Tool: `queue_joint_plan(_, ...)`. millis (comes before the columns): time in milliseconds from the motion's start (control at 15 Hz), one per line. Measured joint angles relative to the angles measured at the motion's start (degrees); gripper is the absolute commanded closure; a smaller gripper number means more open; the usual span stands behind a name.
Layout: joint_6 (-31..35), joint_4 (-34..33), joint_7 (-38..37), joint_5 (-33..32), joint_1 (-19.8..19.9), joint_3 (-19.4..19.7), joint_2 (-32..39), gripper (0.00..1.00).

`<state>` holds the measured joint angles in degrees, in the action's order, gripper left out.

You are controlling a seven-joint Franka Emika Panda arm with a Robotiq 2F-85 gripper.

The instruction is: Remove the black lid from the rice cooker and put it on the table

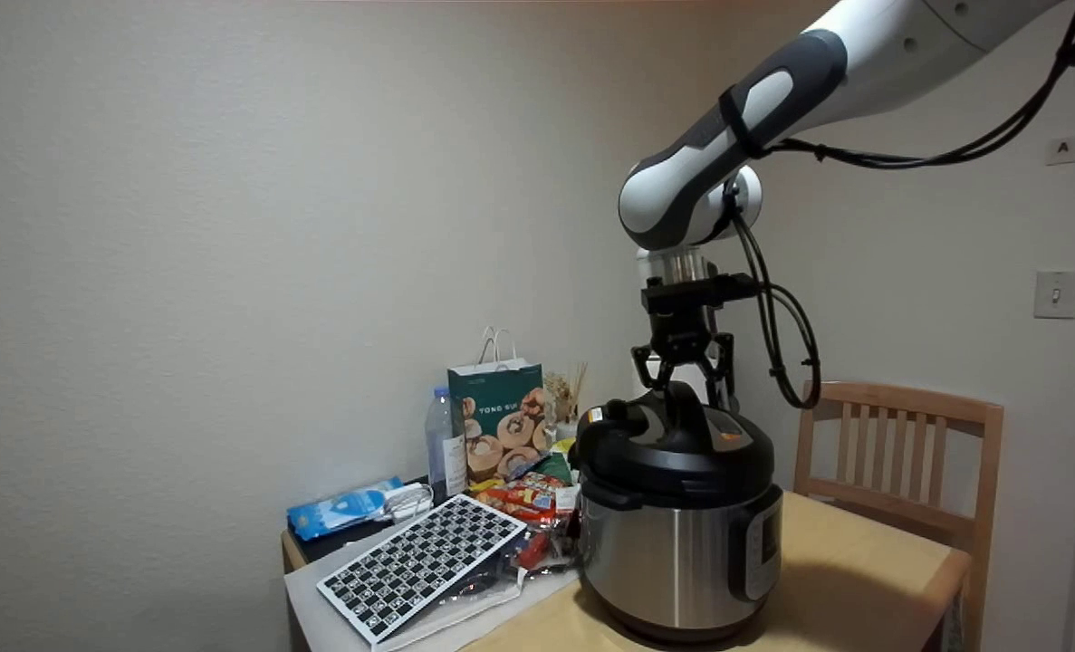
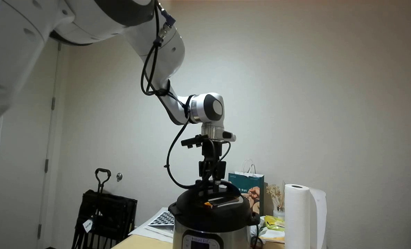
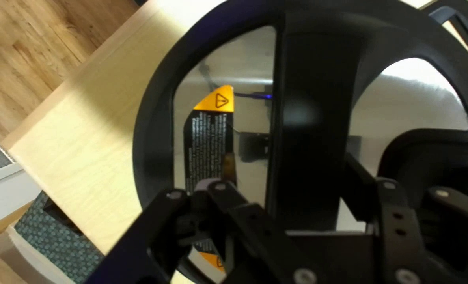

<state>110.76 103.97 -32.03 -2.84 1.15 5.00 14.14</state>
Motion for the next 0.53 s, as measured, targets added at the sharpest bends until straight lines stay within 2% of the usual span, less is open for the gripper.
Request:
queue_joint_plan(200, 0.1, -0.1, 0.0, 0.5, 0.0, 0.2, 0.0, 0.0)
queue_joint_plan(267, 0.5, -0.1, 0.0, 0.9, 0.0, 0.1, 0.1, 0.1)
queue_joint_plan(333, 0.9, -0.1, 0.0, 1.3, 0.1, 0.1, 0.3, 0.25)
queue_joint_plan(400, 1.3, -0.3, 0.0, 1.7, 0.1, 0.2, 0.5, 0.29)
queue_joint_plan(533, 1.8, -0.8, 0.1, 2.4, 0.1, 0.1, 1.2, 0.41)
